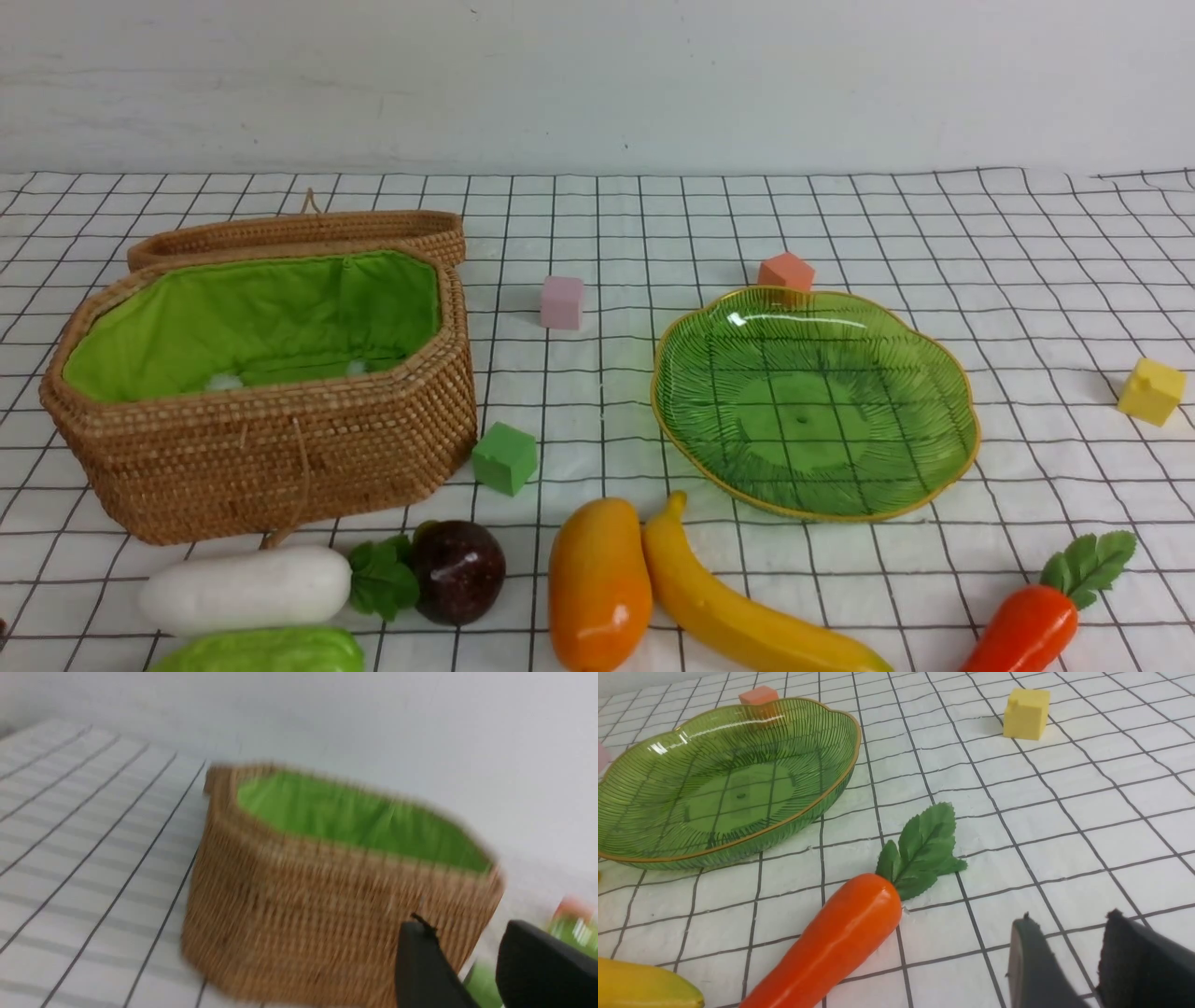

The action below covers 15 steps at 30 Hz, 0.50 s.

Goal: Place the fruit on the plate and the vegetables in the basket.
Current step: Take a chayote with your left arm and place it on the basket on the left.

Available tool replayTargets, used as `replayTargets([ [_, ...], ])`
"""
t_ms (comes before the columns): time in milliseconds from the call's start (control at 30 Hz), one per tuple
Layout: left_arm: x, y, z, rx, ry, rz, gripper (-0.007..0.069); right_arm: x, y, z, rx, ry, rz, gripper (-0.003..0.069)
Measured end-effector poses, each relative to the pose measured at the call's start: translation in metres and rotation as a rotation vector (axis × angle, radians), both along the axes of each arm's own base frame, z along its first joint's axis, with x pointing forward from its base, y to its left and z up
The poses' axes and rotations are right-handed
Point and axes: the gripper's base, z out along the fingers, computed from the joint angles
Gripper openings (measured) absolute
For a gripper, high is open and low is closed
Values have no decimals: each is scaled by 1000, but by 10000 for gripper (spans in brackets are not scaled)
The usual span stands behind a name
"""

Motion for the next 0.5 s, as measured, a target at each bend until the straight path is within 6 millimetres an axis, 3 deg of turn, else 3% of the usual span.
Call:
replayTargets([
  [100, -5, 5, 22, -152, -256, 26, 239, 0, 0, 0, 0, -1, 0, 239],
  [233, -14, 9, 50, -279, -424, 19, 239, 0, 0, 0, 0, -1, 0, 239],
  [267, -24, 9, 78, -310, -514, -1, 239, 0, 0, 0, 0, -1, 0, 239],
  [333, -36, 9, 108, -327, -584, -27, 239, 0, 0, 0, 0, -1, 0, 239],
  [367, -45, 8, 134, -329, -622, -44, 239, 0, 0, 0, 0, -1, 0, 239],
  [500, -59, 3, 212, -308, -586, -93, 239, 0, 0, 0, 0, -1, 0, 239],
])
